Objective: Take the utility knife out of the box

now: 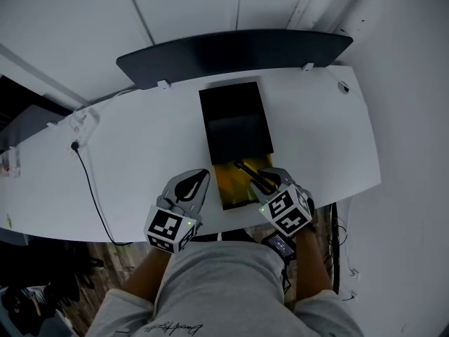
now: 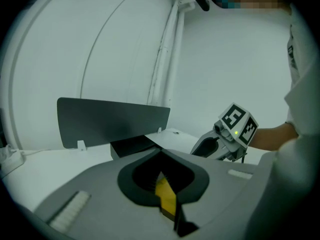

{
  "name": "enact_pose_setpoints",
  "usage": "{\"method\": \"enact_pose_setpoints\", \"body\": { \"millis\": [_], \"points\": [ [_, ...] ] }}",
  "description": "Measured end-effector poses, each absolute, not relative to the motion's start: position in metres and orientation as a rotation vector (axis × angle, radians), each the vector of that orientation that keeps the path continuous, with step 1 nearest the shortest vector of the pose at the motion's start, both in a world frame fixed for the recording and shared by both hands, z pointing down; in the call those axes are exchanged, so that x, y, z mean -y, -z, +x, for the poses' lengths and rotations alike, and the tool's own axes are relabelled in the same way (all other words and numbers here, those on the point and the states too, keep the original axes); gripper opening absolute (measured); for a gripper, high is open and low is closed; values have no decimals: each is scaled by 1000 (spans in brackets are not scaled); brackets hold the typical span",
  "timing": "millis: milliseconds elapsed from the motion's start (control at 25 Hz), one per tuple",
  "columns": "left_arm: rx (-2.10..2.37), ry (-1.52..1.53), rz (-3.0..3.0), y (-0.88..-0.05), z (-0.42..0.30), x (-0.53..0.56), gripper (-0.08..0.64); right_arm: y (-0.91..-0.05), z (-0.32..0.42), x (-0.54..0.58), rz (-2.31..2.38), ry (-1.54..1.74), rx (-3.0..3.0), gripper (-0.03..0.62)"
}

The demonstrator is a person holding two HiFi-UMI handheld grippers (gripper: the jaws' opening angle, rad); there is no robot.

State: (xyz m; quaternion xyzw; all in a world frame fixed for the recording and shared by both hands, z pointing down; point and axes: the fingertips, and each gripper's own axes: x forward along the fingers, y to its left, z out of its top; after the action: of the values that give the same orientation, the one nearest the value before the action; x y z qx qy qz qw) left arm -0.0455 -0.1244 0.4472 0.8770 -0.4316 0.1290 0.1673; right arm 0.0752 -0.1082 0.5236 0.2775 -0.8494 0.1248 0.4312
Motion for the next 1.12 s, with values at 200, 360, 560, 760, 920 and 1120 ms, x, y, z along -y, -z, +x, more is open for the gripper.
{"method": "enact_pose_setpoints", "body": {
  "millis": [200,360,560,760,920,1120],
  "points": [
    [1246,-355,2511,-435,-48,127,1,-507,78,111,767,-350,2154,130],
    [1261,-358,2506,-434,-51,125,0,-494,73,112,849,-383,2202,130],
    [1275,-344,2505,-428,-53,121,0,-479,67,108,885,-373,2244,130],
    [1274,-328,2517,-420,-50,117,0,-464,62,105,913,-366,2283,130],
    [1258,-326,2531,-416,-46,115,1,-453,59,104,938,-377,2316,130],
    [1238,-324,2539,-415,-42,110,0,-441,59,100,949,-368,2331,130]
  ]
}}
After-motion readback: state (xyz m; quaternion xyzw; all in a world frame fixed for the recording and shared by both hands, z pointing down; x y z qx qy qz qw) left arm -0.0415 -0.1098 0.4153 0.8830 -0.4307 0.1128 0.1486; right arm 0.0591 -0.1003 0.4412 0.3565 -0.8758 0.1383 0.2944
